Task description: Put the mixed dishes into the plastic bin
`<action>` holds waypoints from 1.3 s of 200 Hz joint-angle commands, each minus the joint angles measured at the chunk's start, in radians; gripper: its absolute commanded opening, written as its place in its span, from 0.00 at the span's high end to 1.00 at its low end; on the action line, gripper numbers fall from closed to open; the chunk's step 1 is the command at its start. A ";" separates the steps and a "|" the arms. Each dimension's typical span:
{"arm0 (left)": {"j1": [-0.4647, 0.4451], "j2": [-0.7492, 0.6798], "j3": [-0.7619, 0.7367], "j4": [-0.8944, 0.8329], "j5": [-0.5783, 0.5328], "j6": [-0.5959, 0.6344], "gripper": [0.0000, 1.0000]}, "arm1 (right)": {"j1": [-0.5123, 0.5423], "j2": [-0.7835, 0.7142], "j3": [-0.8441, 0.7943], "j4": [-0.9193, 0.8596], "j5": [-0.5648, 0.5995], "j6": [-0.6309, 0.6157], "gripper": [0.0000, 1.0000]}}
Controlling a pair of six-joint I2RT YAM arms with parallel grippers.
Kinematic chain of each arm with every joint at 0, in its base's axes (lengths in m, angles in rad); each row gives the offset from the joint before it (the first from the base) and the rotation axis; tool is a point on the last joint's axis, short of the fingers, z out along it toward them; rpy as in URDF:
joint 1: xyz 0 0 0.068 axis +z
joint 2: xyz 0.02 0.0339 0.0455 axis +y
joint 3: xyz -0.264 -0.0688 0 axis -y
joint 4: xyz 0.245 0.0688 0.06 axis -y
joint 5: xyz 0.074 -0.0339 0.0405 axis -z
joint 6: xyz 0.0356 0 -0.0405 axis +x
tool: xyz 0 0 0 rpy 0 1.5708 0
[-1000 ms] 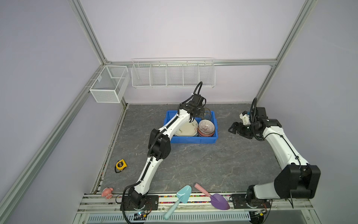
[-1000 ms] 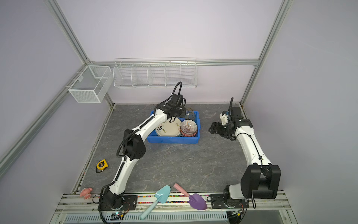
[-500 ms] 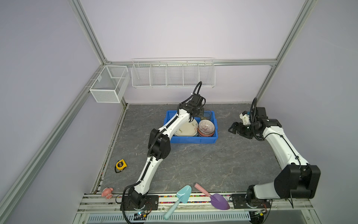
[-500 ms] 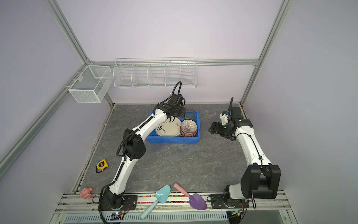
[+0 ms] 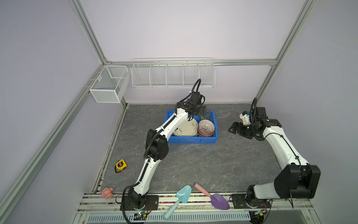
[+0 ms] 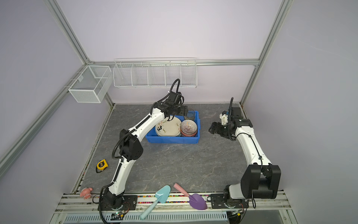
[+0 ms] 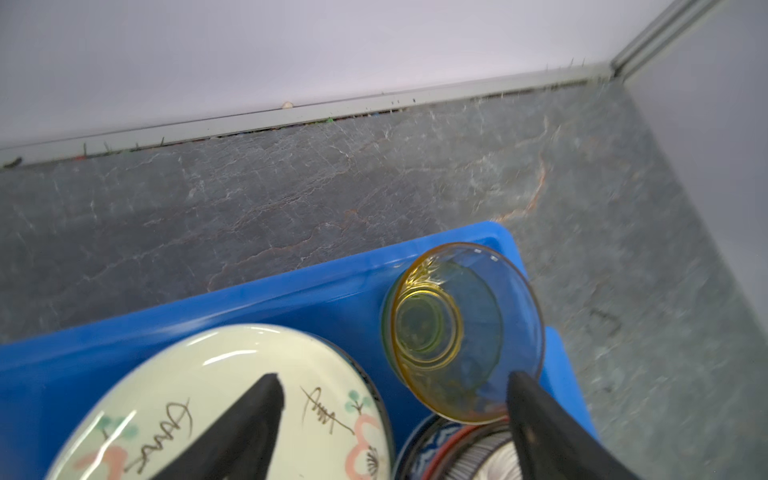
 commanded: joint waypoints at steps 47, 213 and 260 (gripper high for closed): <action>0.025 -0.353 -0.412 0.258 -0.006 0.019 0.01 | -0.008 -0.084 0.002 0.005 0.018 0.057 0.12; 0.045 -1.264 -1.497 0.613 -0.465 0.300 0.04 | -0.013 -0.345 -0.221 0.428 0.226 0.053 0.12; 0.090 -1.495 -1.769 0.845 -0.547 0.391 0.02 | -0.014 -0.332 -0.274 0.580 0.141 -0.069 0.12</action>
